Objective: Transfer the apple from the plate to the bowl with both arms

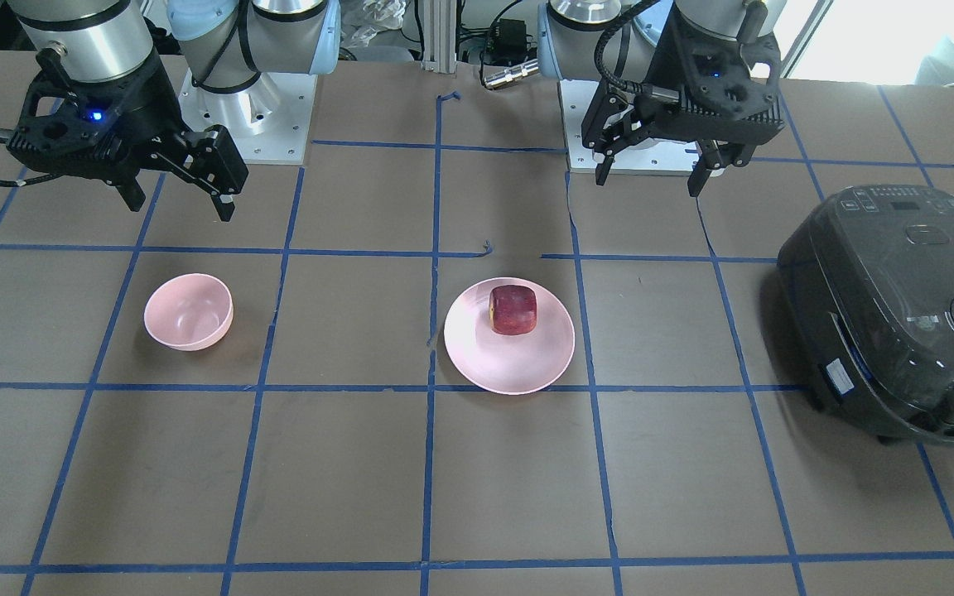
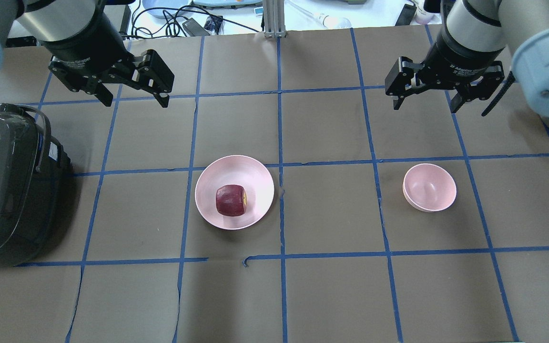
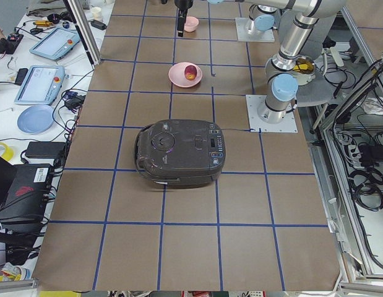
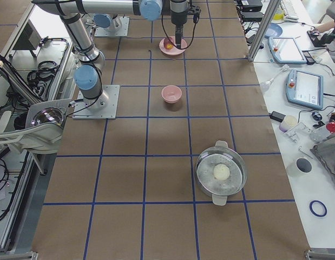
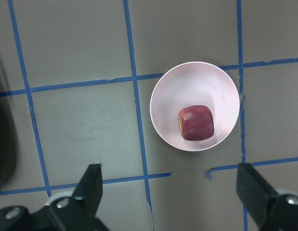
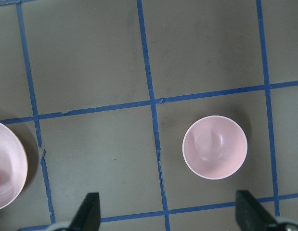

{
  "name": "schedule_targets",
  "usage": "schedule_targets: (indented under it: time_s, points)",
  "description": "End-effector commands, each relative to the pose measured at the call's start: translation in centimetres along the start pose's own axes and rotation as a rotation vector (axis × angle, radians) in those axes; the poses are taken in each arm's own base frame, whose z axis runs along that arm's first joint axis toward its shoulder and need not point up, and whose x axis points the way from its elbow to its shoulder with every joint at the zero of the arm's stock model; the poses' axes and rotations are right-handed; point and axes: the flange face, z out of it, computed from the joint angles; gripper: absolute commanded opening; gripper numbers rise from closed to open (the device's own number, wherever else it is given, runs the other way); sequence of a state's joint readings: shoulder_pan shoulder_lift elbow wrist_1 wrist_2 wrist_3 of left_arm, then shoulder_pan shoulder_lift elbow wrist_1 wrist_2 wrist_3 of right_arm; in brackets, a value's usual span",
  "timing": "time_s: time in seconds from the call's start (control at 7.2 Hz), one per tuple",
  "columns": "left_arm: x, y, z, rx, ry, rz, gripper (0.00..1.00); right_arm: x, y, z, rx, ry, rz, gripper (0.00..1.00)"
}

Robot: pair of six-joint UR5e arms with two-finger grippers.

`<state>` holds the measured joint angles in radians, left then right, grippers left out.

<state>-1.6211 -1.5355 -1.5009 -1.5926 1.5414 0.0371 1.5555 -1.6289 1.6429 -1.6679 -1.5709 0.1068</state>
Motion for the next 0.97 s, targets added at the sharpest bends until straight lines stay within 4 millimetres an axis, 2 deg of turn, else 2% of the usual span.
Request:
schedule_targets:
  time_s: [0.0,0.69,0.83]
  points:
    - [-0.1,-0.3,0.4,-0.008,0.001,-0.002,1.00,0.0,0.0,0.0,0.002,0.001,0.002,1.00]
    - [-0.2,-1.2,1.7,-0.034,0.000,-0.044,1.00,0.0,-0.1,-0.2,0.008,0.004,0.005,1.00]
    - [0.2,-1.5,3.4,-0.068,0.003,-0.081,1.00,0.9,-1.2,0.8,0.016,0.008,0.008,1.00]
